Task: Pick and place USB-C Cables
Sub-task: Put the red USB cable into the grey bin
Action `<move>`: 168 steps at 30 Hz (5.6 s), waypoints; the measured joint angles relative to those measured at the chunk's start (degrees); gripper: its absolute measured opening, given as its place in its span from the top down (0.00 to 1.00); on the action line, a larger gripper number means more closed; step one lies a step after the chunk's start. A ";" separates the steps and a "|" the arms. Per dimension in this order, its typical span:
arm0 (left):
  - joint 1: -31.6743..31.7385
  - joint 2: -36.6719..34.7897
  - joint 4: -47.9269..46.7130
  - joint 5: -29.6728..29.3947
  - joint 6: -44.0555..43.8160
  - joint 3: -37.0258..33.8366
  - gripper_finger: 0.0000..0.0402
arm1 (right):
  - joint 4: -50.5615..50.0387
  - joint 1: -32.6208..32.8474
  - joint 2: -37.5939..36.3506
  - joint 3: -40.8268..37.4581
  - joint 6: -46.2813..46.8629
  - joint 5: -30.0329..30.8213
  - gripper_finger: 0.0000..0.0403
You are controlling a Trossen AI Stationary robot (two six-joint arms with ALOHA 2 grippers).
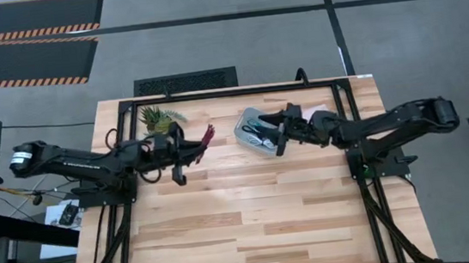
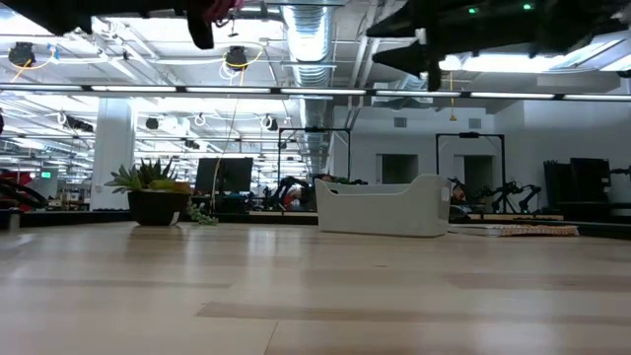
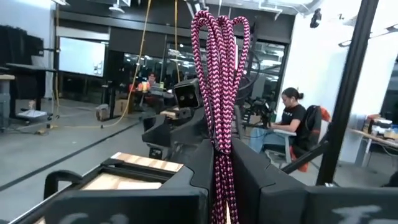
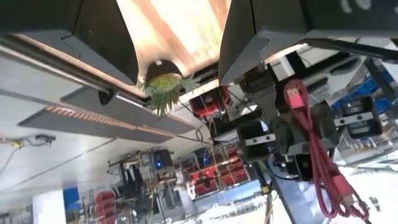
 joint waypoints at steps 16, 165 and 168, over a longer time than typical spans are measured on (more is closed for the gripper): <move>5.31 9.73 14.00 9.09 -3.44 -0.04 0.96 | 0.01 0.26 14.63 17.92 -11.42 -10.63 0.36; 19.97 17.99 -15.02 10.56 -11.34 3.78 0.40 | -46.99 -17.86 20.84 29.98 -3.21 -6.39 0.94; 20.16 17.97 -15.57 11.00 -12.25 3.78 0.40 | -51.25 -17.79 20.85 30.16 -2.30 -6.44 0.94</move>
